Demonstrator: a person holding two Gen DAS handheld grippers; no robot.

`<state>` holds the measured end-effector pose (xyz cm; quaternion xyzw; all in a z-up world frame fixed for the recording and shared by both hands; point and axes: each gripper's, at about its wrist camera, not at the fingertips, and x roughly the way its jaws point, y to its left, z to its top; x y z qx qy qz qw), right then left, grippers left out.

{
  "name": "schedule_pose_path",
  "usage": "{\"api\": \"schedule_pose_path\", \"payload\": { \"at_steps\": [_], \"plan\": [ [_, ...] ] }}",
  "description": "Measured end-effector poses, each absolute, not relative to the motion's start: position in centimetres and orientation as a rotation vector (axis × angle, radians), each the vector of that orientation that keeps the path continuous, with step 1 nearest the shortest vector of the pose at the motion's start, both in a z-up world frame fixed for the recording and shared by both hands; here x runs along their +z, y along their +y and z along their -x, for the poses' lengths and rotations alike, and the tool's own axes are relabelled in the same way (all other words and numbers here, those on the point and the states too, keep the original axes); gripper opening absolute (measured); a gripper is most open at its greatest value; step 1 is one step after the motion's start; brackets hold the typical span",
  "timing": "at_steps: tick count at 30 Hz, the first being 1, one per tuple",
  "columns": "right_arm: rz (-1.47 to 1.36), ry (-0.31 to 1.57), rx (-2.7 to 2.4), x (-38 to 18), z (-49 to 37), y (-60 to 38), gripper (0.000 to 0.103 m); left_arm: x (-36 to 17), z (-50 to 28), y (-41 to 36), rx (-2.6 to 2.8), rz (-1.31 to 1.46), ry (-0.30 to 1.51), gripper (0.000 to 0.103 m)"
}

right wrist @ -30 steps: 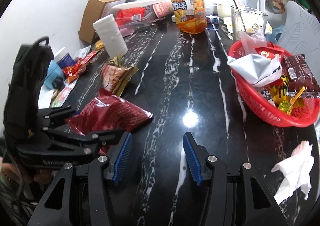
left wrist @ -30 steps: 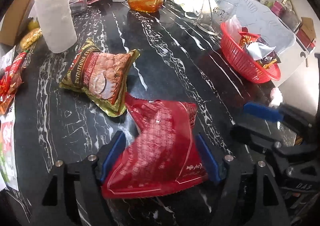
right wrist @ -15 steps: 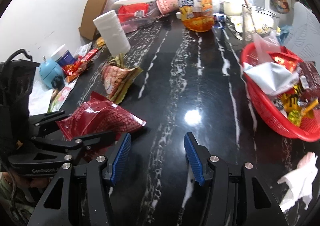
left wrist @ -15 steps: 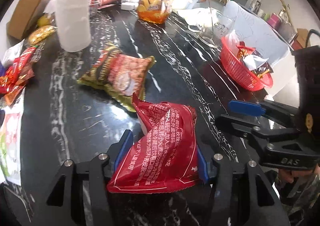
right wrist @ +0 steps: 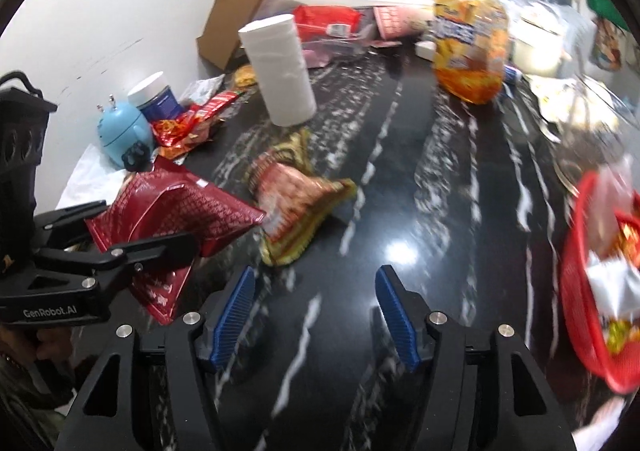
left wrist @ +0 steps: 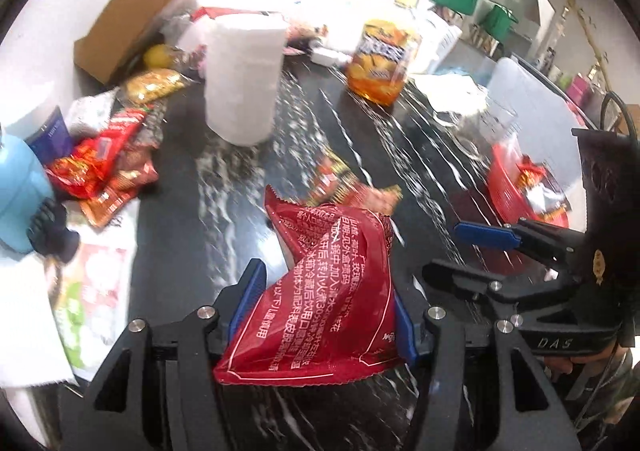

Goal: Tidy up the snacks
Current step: 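Grasp the large red packet with the left gripper while the right grasps the cereal packet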

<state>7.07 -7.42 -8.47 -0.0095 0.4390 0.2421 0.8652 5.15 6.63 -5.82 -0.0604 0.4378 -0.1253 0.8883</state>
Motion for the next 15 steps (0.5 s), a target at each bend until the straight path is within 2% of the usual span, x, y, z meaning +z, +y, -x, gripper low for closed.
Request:
{"api": "schedule_pose_path", "payload": {
  "at_steps": [9,15],
  "plan": [
    [0.087,0.888,0.528,-8.4,-11.1,-5.3,0.074,-6.5,-8.3,8.4,-0.207,0.125,0.891,0.056],
    [0.136,0.908,0.533,-9.6,-13.5,-4.2,0.074,-7.6,-9.8,9.3,-0.184,0.136,0.911,0.056]
  ]
}}
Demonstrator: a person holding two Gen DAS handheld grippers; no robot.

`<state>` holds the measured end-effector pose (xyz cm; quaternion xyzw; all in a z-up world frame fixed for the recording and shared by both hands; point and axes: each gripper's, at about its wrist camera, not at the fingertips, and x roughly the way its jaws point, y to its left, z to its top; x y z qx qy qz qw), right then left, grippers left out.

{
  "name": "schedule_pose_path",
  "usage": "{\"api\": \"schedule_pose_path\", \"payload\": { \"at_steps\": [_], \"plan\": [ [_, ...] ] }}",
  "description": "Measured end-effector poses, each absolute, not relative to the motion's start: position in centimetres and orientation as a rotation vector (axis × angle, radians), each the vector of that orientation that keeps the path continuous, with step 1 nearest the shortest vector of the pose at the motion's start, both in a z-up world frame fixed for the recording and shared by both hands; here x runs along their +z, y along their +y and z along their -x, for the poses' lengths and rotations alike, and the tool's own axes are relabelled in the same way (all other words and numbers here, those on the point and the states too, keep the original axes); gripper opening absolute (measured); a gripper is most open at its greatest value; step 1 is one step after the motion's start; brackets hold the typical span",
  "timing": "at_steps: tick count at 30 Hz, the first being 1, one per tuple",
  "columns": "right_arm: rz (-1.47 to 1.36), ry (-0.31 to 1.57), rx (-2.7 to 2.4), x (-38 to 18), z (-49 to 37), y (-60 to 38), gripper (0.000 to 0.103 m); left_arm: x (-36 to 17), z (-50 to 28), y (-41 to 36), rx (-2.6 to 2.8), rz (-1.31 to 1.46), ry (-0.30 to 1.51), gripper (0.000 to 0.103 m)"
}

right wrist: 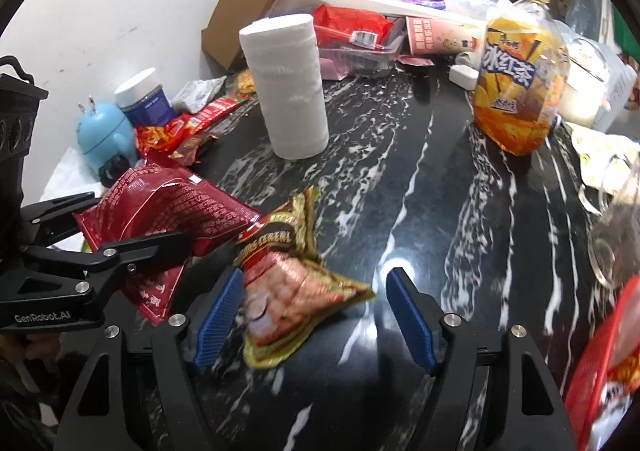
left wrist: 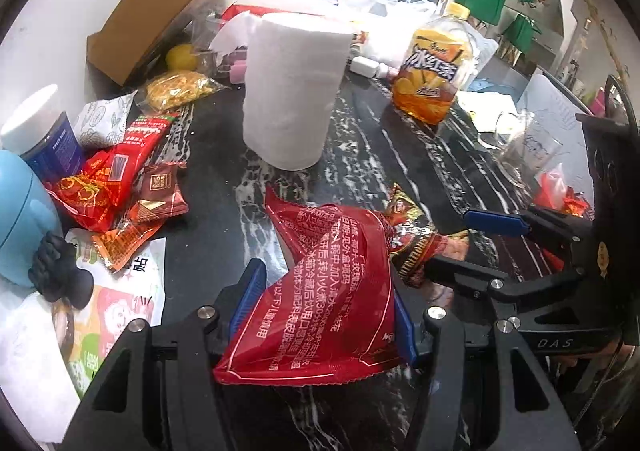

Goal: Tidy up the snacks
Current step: 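Grasp the large red packet with the left gripper while the right grasps the cereal packet, then carry the red packet and cereal packet with both grippers over the red basket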

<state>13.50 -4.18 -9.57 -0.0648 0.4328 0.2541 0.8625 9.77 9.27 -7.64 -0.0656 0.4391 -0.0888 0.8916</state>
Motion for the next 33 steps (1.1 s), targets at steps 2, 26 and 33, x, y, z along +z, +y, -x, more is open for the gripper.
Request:
{"api": "schedule_pose_path", "payload": {
  "at_steps": [2,26,33],
  "plan": [
    [0.156,0.913,0.543,-9.8,-13.9,-3.9,0.076,-7.9,-10.0,9.5,-0.179,0.133,0.914,0.056],
    [0.146,0.938,0.557,-10.0,-11.5,-3.6,0.046,-9.2,-6.7,9.7,-0.151,0.187,0.991,0.056],
    [0.098,0.919,0.536,-8.6,-7.8,-5.3,0.046,-8.5,-4.3,7.7,-0.199,0.175,0.984,0.056]
  ]
}}
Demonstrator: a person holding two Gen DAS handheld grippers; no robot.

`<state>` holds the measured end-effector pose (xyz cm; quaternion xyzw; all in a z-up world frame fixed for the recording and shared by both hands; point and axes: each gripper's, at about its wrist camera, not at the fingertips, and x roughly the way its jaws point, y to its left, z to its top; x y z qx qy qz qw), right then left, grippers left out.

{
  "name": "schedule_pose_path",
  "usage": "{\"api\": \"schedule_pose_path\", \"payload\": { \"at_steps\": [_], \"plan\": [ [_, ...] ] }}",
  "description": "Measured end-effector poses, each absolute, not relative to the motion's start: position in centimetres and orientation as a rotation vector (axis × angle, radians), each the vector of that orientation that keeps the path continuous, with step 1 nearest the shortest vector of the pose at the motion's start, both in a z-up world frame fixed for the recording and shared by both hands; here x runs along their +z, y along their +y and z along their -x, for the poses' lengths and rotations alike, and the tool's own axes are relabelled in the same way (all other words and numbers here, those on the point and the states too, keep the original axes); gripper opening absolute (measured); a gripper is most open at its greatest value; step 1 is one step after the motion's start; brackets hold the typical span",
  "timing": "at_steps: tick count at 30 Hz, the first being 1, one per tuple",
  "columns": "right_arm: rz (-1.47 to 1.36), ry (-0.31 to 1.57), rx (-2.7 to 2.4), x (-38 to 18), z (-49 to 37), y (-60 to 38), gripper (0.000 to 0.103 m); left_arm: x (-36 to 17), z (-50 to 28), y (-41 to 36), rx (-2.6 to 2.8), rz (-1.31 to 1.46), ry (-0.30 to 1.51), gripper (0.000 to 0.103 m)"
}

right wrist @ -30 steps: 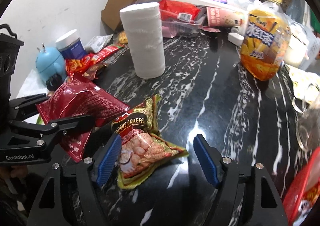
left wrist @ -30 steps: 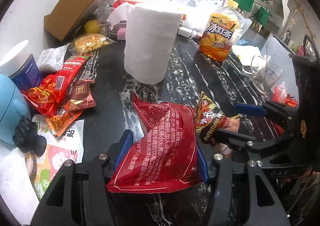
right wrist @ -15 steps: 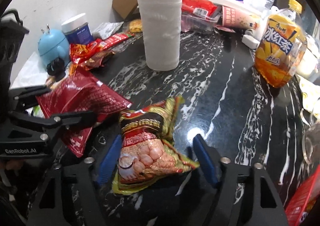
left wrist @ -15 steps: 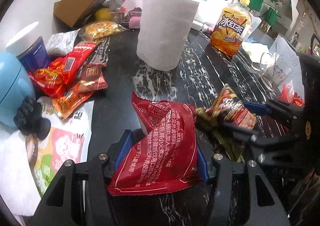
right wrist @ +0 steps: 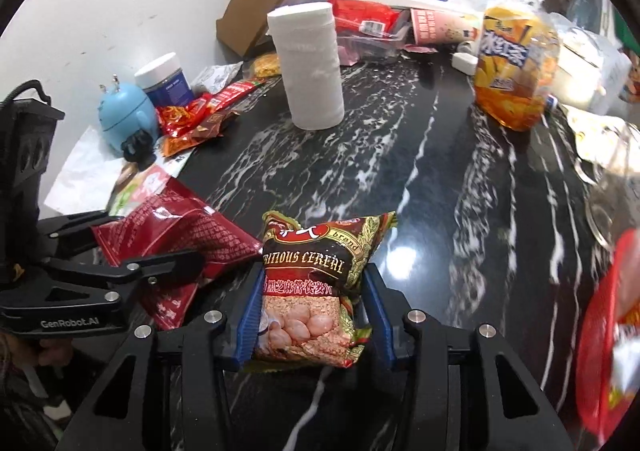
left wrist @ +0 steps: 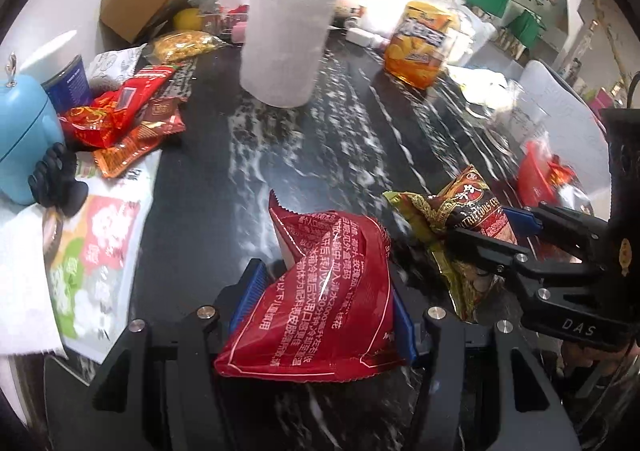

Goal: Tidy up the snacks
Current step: 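Carry the red packet and cereal packet with both grippers over the red basket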

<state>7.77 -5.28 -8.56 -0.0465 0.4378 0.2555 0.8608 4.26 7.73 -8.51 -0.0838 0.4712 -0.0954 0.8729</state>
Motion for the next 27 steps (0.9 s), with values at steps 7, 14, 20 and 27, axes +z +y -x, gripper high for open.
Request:
{"api": "schedule_pose_path", "payload": {
  "at_steps": [7,14,20,27],
  "plan": [
    [0.054,0.919,0.507,-8.3,-4.2,-7.0,0.046,-8.4,-2.0,5.8,-0.245,0.14,0.985,0.056],
    [0.026,0.938,0.485,-8.8,-1.2,-8.5,0.047,-8.2,-0.4,4.4,-0.263,0.1,0.977,0.056],
    [0.023,0.956,0.469,-9.4,0.0,-9.1,0.047,-8.8,0.0,3.8,-0.263,0.089,1.002,0.056],
    [0.011,0.972,0.464,-10.0,0.0,-9.3,0.05,-9.8,-0.2,3.5,-0.261,0.094,1.043,0.057]
  ]
}}
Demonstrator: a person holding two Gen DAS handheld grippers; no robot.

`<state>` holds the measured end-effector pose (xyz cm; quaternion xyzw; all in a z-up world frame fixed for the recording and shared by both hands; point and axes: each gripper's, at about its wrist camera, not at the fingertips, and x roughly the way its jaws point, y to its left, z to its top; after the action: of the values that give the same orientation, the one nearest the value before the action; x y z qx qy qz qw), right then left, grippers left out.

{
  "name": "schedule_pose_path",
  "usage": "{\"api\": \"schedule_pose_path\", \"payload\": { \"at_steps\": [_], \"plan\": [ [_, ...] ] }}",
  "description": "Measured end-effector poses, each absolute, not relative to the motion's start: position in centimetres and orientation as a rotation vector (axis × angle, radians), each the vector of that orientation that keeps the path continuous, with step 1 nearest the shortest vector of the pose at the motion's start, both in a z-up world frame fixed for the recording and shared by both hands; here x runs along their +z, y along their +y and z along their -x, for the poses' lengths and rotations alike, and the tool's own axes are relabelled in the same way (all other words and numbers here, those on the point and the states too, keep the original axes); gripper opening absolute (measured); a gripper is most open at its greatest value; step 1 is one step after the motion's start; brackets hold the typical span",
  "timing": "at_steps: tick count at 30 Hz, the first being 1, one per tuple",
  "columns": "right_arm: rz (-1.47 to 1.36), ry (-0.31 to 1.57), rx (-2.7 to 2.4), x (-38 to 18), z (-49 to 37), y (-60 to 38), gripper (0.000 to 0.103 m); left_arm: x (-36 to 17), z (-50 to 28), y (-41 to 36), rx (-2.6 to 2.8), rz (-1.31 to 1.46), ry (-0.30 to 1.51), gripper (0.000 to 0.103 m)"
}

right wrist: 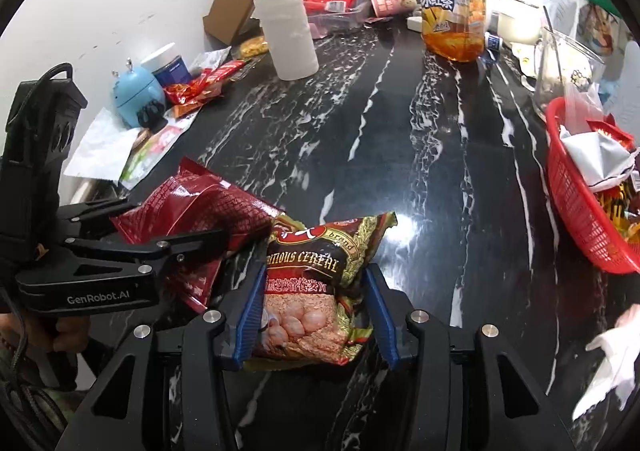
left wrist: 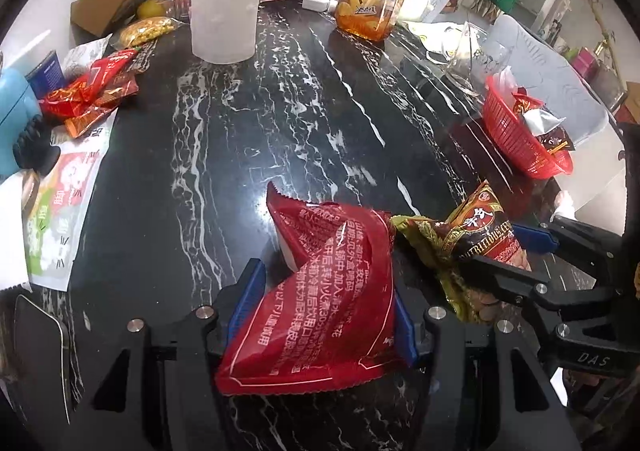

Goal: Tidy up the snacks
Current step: 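Carry the red packet and cereal packet with both grippers over the red basket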

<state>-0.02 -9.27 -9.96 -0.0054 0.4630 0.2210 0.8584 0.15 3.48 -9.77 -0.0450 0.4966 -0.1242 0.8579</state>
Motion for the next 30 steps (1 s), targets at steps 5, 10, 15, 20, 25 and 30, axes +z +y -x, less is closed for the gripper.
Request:
{"api": "schedule_pose_path", "payload": {
  "at_steps": [5,10,15,20,25,30],
  "plan": [
    [0.052,0.983,0.448,-10.4,-0.2,-8.7,0.058,-9.9,-0.3,2.5,-0.246,0.026,1.042,0.065],
    [0.04,0.999,0.458,-11.1,-0.3,-8.9,0.059,-10.1,-0.3,1.8,-0.237,-0.036,1.022,0.067],
    [0.034,0.981,0.473,-11.2,-0.1,-8.9,0.053,-10.1,-0.2,1.5,-0.237,-0.053,1.005,0.062],
    [0.035,0.951,0.479,-10.8,0.2,-8.9,0.046,-9.9,-0.1,1.4,-0.269,-0.02,1.002,0.05],
    [-0.009,0.948,0.493,-10.5,0.3,-9.2,0.041,-9.6,-0.1,1.9,-0.311,0.053,1.016,0.044],
    [-0.026,0.926,0.499,-9.9,0.7,-9.1,0.04,-8.8,0.3,2.0,-0.323,0.065,0.992,0.044]
  ]
}}
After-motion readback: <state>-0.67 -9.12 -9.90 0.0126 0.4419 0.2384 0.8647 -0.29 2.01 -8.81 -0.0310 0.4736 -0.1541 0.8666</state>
